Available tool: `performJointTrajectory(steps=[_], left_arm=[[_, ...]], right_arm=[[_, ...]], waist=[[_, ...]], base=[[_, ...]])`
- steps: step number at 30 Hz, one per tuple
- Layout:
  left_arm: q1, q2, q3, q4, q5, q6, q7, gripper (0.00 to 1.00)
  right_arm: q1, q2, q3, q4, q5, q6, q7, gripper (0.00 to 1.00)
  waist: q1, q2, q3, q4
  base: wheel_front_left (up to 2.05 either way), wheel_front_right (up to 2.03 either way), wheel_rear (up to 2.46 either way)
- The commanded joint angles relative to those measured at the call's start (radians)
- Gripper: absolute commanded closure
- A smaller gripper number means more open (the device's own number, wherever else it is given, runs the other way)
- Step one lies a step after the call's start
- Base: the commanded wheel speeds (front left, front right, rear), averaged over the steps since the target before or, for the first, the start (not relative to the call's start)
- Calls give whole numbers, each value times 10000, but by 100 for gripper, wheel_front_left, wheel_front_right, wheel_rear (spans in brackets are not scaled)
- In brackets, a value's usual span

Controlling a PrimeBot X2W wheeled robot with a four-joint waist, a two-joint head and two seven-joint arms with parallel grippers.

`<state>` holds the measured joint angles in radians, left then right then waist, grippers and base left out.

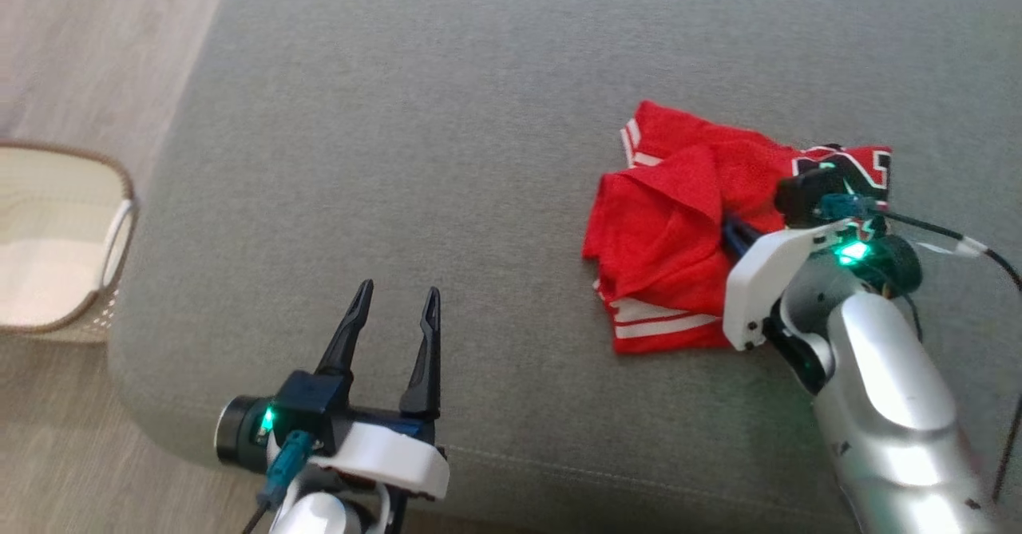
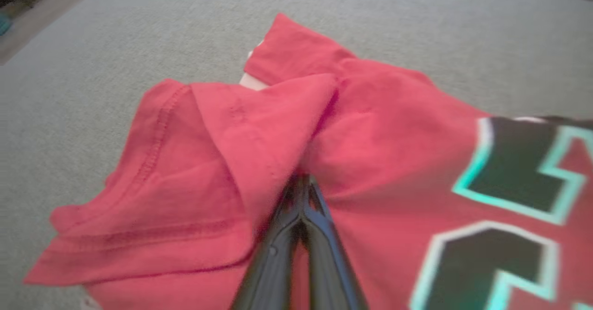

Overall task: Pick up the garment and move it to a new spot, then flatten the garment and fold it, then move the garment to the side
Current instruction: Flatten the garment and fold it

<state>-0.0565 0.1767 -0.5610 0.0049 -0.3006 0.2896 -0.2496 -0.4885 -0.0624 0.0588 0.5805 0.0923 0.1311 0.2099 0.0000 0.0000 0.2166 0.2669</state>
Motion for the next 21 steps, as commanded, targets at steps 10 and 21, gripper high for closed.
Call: performJointTrajectory(steps=[10, 21], left_arm=[[-287, -161, 310, -221, 162, -131, -122, 0], [-306, -264, 336, -143, 294, -150, -122, 0]], right_arm=[[-1497, 122, 1229, 827, 1068, -4, -546, 100], [-2454, 122, 781, 2080, 746, -4, -2736, 100]], waist=[[0, 0, -27, 682], [0, 0, -130, 480]], base=[[0, 0, 0], [0, 0, 0]])
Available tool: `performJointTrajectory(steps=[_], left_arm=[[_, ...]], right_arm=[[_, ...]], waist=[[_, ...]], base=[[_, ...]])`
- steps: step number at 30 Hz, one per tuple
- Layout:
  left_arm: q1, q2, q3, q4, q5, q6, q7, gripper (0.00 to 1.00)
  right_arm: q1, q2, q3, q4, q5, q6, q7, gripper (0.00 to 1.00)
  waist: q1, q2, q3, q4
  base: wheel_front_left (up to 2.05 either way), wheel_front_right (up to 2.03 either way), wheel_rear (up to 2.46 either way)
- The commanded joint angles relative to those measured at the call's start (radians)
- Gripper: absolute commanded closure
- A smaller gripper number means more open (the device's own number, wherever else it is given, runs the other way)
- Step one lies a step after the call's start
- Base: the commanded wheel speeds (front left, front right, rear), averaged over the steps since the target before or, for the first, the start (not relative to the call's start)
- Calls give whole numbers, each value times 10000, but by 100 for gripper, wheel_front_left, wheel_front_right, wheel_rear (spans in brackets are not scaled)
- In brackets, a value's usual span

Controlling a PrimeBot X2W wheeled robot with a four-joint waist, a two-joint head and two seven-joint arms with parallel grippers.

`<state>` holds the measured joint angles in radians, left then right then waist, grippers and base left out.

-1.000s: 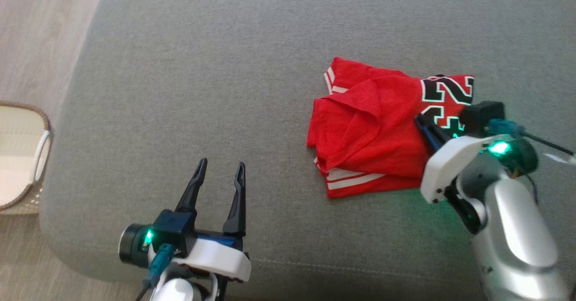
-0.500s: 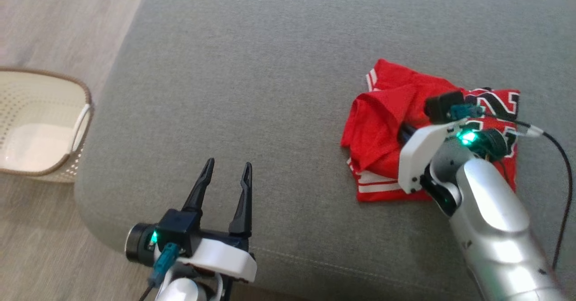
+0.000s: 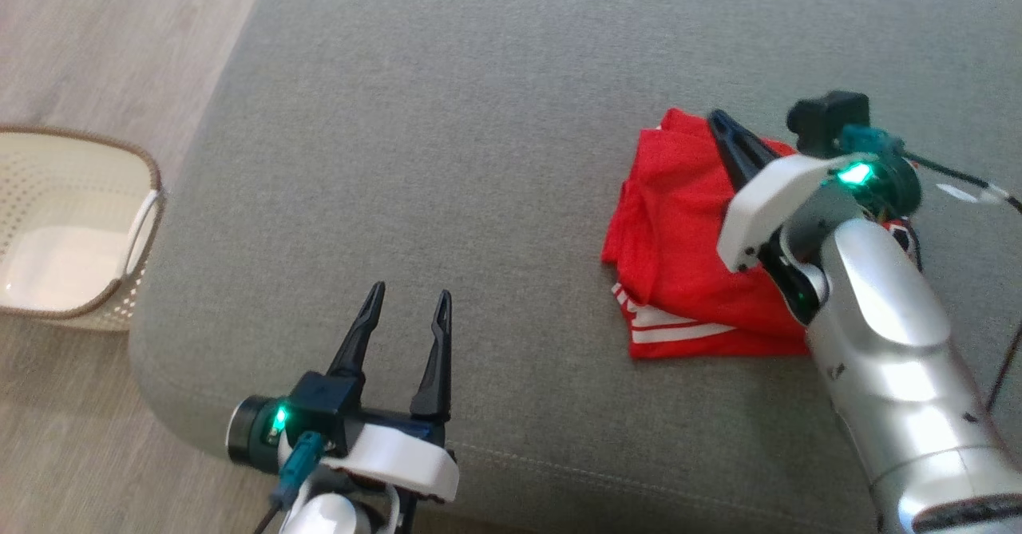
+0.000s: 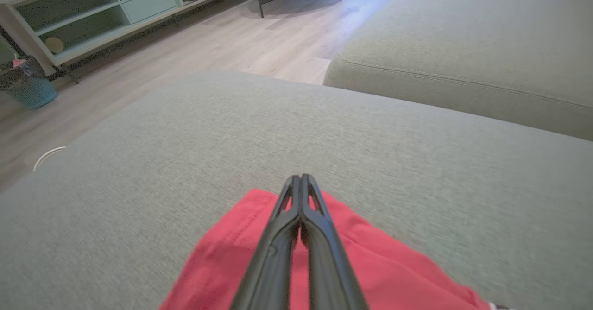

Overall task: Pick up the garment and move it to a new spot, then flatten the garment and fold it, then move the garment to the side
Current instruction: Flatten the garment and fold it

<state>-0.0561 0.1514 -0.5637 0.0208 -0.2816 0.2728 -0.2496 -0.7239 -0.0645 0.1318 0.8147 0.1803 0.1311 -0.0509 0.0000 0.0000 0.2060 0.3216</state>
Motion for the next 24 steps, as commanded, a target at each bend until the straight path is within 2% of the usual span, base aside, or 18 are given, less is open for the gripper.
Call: performJointTrajectory(steps=[1, 6, 11, 12, 14, 15, 21, 24], left_arm=[[-281, -8, 390, -316, 111, 33, -122, 0], [-156, 15, 512, -394, 144, 45, -122, 0], [-202, 55, 526, -402, 208, -46, -122, 0], [-230, 78, 515, -378, 228, -76, -122, 0], [-243, 94, 509, -372, 235, -87, -122, 0], [-258, 127, 509, -377, 243, -95, -122, 0], [-210, 192, 514, -409, 230, -81, -122, 0], [-173, 212, 527, -430, 205, -40, -122, 0]], right_arm=[[15, 143, -92, -237, -351, -4, -192, 100], [1011, 143, -238, -763, -846, -4, -443, 100], [2081, 143, 433, -1532, -480, -4, -312, 100], [2408, 143, 895, -1770, -231, -4, -208, 100], [2550, 143, 1201, -1906, -55, -4, -165, 100], [2779, 143, 1876, -2192, 280, -4, -95, 100], [3075, 143, 3838, -2792, 1278, -4, 109, 100], [3207, 143, 4932, -3181, 2298, -4, 387, 100]], waist=[[0, 0, -39, -117], [0, 0, -41, -368], [0, 0, 21, -460], [0, 0, 2, -453], [0, 0, -4, -441], [0, 0, -13, -420], [0, 0, -51, -374], [0, 0, -71, -399]], base=[[0, 0, 0], [0, 0, 0], [0, 0, 0], [0, 0, 0], [0, 0, 0], [0, 0, 0], [0, 0, 0], [0, 0, 0]])
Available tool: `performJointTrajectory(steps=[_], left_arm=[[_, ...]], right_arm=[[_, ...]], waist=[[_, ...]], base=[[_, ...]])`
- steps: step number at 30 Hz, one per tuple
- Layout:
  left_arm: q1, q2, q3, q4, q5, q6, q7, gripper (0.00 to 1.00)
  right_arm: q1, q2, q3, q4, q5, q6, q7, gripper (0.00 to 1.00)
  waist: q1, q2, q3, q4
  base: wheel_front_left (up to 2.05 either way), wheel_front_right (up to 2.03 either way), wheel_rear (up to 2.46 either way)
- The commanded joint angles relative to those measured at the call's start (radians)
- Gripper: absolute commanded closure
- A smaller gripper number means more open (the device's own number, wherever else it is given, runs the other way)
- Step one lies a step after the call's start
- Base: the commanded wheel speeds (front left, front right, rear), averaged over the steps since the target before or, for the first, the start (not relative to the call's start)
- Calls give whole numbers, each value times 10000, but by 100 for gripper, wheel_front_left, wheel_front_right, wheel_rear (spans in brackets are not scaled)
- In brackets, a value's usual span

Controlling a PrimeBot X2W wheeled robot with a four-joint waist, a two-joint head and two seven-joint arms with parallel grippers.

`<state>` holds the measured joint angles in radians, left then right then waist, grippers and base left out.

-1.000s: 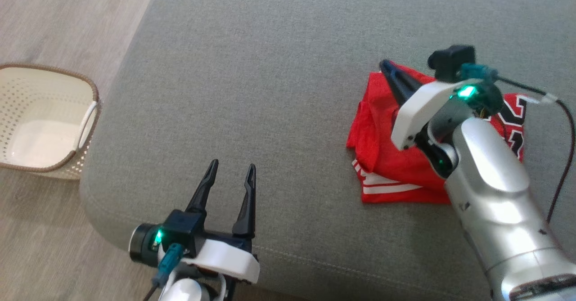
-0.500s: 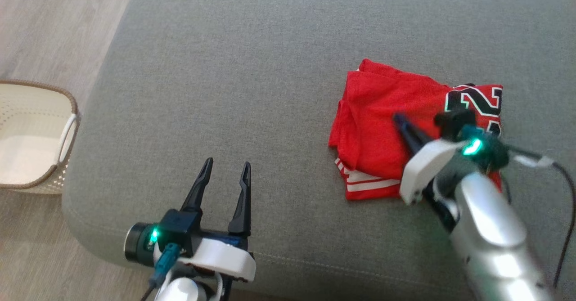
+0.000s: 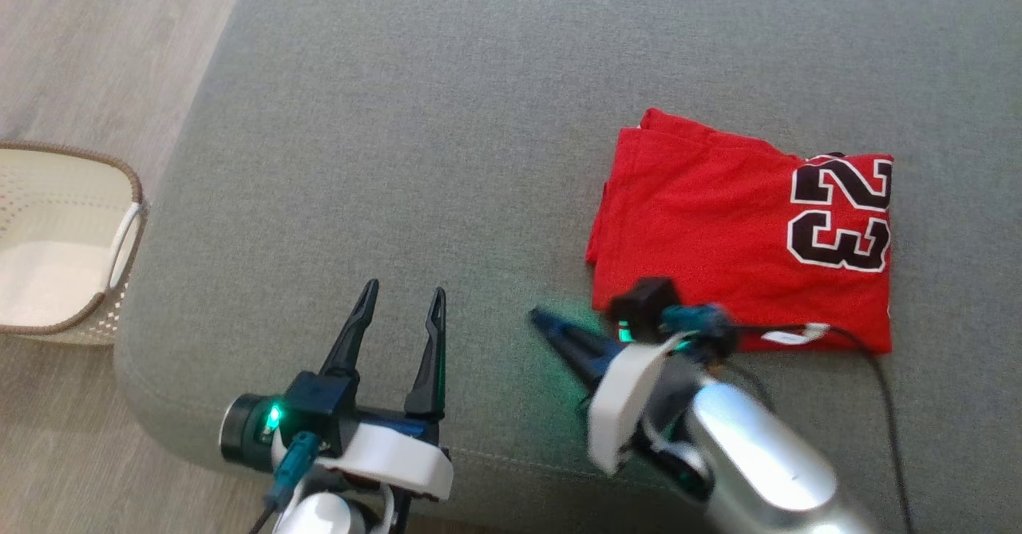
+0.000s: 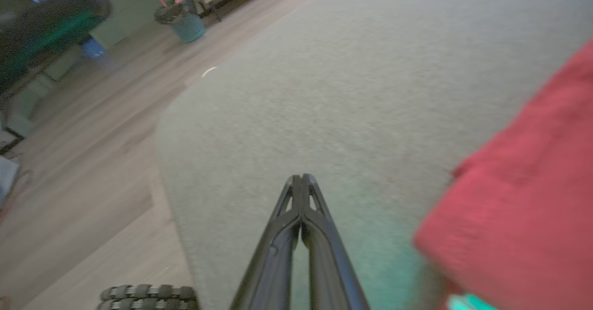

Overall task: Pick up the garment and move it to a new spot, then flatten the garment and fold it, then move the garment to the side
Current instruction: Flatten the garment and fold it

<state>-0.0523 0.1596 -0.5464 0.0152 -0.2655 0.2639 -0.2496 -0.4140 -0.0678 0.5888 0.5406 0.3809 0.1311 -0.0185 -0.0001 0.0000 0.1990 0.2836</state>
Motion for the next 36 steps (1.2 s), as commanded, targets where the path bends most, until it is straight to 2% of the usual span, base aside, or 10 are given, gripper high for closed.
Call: performJointTrajectory(steps=[1, 6, 7, 8, 9, 10, 16, 25, 28, 36], left_arm=[[-201, 135, 368, -385, 34, 68, -122, 0], [-130, 168, 484, -480, 6, 213, -122, 0], [-100, 177, 542, -521, -6, 261, -122, 0], [-100, 177, 542, -521, -6, 261, -122, 0], [-65, 183, 609, -563, -23, 308, -122, 0], [-26, 178, 680, -617, -49, 349, -122, 0], [266, 47, 1240, -978, -284, 484, -122, 0], [987, -177, 2220, -1017, -244, 350, -122, 0], [1261, -203, 2498, -1106, 83, 205, -122, 0], [2302, -320, 3023, -1290, 963, -635, -122, 0]], right_arm=[[122, 176, 684, -584, 625, -4, 149, 100], [-4, 176, 884, -920, 821, -4, -272, 100], [-16, 176, 724, -963, 663, -4, -489, 80], [-16, 176, 724, -963, 663, -4, -489, 80], [-10, 176, 509, -1001, 455, -4, -744, 18], [29, 176, 258, -1037, 260, -4, -1003, 0], [659, 159, -1700, -1481, -1046, -4, -2099, 0], [2122, 115, -4301, -2235, -2673, -4, -2413, 0], [2566, 141, -4750, -2534, -2840, -4, -2426, 0], [3884, 167, -5550, -3859, -3198, -4, -2430, 0]], waist=[[1, 0, -3, -45], [1, 0, -121, -346], [1, 0, -162, -440], [1, 0, -162, -440], [1, 0, -215, -543], [1, 0, -273, -649], [1, 0, -673, -1284], [1, 0, -1492, -2013], [1, 0, -1777, -2182], [1, 0, -2287, -2388]], base=[[0, 0, 0], [0, 0, 0], [0, 0, 0], [0, 0, 0], [0, 0, 0], [0, 0, 0], [0, 0, 0], [0, 0, 0], [0, 0, 0], [0, 0, 0]])
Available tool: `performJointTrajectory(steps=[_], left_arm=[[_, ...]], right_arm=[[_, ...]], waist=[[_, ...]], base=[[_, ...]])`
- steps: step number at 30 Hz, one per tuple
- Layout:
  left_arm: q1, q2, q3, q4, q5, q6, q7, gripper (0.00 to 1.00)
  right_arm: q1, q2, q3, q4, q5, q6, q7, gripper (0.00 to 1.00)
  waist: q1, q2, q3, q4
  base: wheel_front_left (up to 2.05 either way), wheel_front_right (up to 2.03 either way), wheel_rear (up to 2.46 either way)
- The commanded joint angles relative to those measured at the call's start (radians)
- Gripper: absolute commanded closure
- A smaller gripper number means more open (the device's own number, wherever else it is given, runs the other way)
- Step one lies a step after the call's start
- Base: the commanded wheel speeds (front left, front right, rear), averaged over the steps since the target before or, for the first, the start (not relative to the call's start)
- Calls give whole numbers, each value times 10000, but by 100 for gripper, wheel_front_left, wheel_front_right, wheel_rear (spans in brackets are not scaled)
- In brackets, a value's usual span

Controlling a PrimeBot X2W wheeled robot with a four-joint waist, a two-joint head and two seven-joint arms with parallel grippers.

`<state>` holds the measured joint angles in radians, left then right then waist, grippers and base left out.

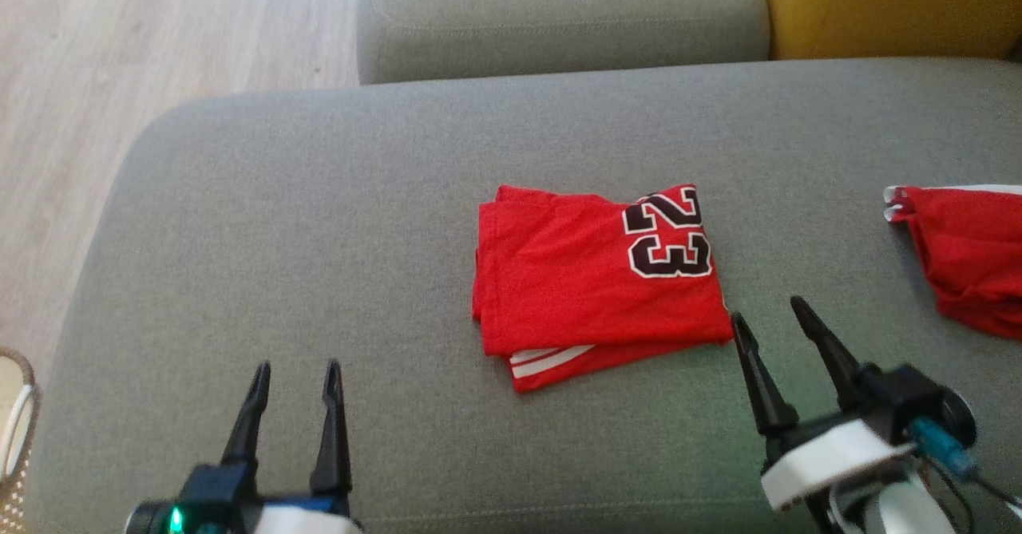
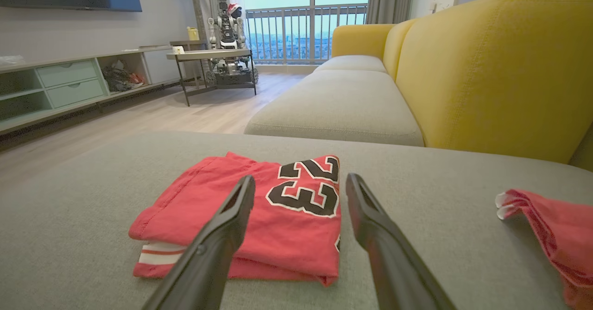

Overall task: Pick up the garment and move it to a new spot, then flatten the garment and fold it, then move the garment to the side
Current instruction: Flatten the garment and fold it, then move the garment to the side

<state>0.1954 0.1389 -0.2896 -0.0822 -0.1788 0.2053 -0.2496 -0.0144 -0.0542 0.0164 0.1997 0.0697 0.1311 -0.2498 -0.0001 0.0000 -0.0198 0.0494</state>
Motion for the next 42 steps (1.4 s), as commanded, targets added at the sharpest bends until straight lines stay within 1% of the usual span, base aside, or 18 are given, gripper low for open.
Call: performJointTrajectory(steps=[1, 6, 14, 24, 30, 33, 35, 39, 41, 42], left_arm=[[-41, -150, 504, -271, 154, -127, -122, 0], [478, -363, 838, -65, 316, -429, -122, 0], [828, -646, 1179, 157, 515, -794, -122, 0], [835, -748, 1336, 294, 977, -874, -122, 0], [605, -792, 1159, 364, 1212, -959, -122, 0], [482, -808, 969, 369, 1339, -1006, -122, 0], [380, -818, 821, 395, 1398, -1059, -122, 0], [59, -836, 544, 522, 1444, -1165, -122, 0], [-155, -844, 409, 600, 1472, -1208, -122, 0], [-370, -851, 275, 662, 1495, -1233, -122, 0]], right_arm=[[37, 33, 149, -550, -123, -4, -118, 0], [590, 36, 112, -525, 35, -4, -119, 0], [779, 38, 58, -263, 333, -4, -119, 0], [630, 39, -209, -93, 421, -4, -120, 0], [227, 39, -369, 331, 397, -4, -120, 0], [-151, 39, -534, 808, 487, -4, -120, 0], [-529, 39, -714, 1374, 660, -4, -120, 0], [-1755, 39, -1041, 2841, 786, -4, -110, 0], [-2496, 16, -1243, 3580, 806, -4, 66, 0], [-3189, -97, -1400, 4231, 861, -4, 356, 0]], waist=[[1, 0, -140, -45], [1, 0, -332, -42], [1, 0, -457, 133], [1, 0, -414, 401], [1, 0, -197, 667], [1, 0, -4, 831], [1, 0, 133, 932], [1, 0, 618, 1111], [1, 0, 861, 1209], [1, 0, 1068, 1310]], base=[[0, 0, 0], [0, 0, 0], [0, 0, 0], [0, 0, 0], [0, 0, 0], [0, 0, 0], [0, 0, 0], [0, 0, 0], [0, 0, 0], [0, 0, 0]])
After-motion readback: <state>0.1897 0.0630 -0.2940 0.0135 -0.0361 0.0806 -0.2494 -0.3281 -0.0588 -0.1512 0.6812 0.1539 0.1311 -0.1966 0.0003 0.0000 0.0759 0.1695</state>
